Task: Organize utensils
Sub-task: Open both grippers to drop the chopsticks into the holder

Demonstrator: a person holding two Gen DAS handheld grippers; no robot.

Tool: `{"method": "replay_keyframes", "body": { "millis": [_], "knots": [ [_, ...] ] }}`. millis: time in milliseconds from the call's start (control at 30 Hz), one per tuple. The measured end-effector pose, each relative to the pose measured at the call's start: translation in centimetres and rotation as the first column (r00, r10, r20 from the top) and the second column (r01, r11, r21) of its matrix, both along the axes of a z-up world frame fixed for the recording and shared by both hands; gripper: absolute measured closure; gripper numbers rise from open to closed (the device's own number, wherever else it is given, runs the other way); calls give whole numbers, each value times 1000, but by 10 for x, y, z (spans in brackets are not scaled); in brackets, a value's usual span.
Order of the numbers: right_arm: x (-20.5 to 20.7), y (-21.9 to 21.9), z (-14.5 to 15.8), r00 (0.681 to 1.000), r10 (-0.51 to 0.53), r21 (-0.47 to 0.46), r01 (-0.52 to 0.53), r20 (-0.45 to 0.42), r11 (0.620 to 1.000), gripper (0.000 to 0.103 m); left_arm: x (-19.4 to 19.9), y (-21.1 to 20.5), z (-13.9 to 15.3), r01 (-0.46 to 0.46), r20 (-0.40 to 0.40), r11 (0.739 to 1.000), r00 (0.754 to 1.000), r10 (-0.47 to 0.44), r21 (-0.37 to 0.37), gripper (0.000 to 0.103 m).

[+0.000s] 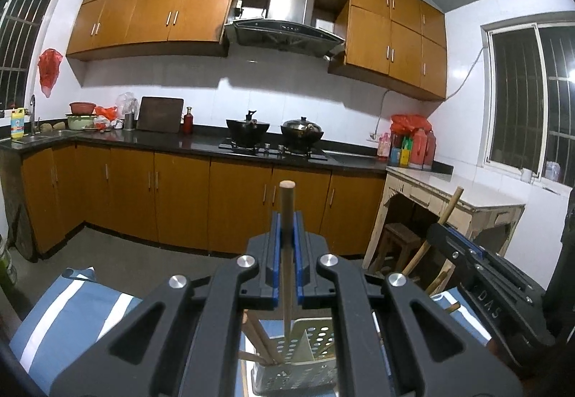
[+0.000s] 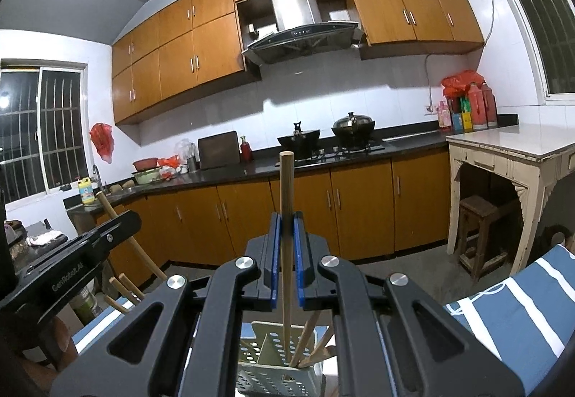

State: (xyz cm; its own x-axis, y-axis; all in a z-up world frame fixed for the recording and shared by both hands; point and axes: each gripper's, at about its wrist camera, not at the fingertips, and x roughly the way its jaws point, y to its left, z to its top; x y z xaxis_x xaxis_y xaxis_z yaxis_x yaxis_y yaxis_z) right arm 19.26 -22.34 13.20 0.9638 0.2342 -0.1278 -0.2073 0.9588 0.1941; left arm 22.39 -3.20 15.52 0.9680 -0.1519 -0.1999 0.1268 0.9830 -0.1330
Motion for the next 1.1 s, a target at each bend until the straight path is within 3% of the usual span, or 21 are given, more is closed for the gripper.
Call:
{"method": "replay_keyframes", "body": {
  "millis": [433,467,500,567,833,1100],
  "knots": [
    [6,4,-6,998,19,-3,-19,-58,1000,94,7,1,-12,-3,-58,1000,998,4,16,95],
    [6,4,-6,998,20,-1,-20,-61,1000,87,7,2,-12,-7,-60,1000,998,8,13,93],
    [4,2,-6,998,17,3,-17,-61,1000,71,6,2,-11,-8,-62,1000,998,9,9,88],
    [-1,-1,-4,999,6,9,-6,-45,1000,57,4,3,-8,-16,-61,1000,998,17,7,78],
    [-31,-13,6,1000,-17,0,17,-13,1000,57,-20,7,1,-32,-33,999,999,32,8,70],
    [-67,-28,-4,998,-52,-6,52,-27,999,55,-63,17,4,-56,-14,998,998,56,15,64]
  ]
}}
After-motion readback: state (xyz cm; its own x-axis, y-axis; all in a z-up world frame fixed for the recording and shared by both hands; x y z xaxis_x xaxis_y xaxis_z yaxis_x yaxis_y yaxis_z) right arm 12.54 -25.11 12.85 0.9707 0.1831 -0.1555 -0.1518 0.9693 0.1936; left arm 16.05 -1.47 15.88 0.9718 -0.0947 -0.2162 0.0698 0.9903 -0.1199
